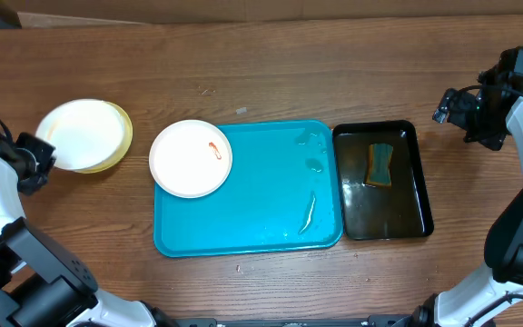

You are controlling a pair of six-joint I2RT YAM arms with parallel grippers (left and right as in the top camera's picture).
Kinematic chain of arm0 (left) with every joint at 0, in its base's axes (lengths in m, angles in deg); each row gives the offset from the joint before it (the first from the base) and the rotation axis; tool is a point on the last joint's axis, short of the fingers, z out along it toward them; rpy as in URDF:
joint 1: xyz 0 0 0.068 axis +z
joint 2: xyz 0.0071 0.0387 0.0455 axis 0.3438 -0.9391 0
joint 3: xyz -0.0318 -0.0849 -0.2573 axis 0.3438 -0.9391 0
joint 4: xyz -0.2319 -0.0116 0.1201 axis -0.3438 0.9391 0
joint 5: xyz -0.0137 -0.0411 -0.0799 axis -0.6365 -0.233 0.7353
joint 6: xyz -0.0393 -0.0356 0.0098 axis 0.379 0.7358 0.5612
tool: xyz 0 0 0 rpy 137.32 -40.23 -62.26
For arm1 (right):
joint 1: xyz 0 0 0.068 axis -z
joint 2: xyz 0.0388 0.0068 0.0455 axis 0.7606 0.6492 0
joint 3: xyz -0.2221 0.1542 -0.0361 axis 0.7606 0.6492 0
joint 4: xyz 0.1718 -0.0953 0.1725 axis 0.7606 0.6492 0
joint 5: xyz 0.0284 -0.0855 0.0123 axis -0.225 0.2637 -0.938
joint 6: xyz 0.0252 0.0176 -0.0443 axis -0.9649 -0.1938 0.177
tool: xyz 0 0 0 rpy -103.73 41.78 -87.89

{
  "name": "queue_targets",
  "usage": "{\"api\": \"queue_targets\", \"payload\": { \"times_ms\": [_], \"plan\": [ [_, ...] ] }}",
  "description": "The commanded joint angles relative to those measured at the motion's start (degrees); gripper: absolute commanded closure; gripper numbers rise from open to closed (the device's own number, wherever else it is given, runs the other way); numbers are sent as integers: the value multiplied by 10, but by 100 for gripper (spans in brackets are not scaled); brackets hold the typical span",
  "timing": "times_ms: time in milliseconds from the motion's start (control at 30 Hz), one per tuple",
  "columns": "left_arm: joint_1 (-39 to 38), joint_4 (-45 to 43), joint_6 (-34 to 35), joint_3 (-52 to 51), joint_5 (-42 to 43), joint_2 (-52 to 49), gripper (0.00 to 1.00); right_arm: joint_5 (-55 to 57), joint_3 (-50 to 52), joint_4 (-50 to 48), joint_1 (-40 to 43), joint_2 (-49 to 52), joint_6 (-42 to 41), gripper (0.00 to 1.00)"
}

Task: Clean dirty plates on tray and stack at the side
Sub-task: 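Carry the white plate left and stack it on the yellow plate, then release the stacked plate and move the left gripper to the remaining white plate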

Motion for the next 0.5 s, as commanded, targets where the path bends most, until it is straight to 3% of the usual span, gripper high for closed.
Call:
{"api": "queue_targets", "payload": {
  "times_ms": [0,133,467],
  "plan": [
    [-12,-1,-11,-2,21,11,44,3,-8,-2,3,-14,0,0],
    [-21,8,-51,5,98,16,35,3,-8,-2,3,-14,0,0],
    [-129,68,-59,22,100,109,34,3,-8,-2,3,-14,0,0]
  ]
}}
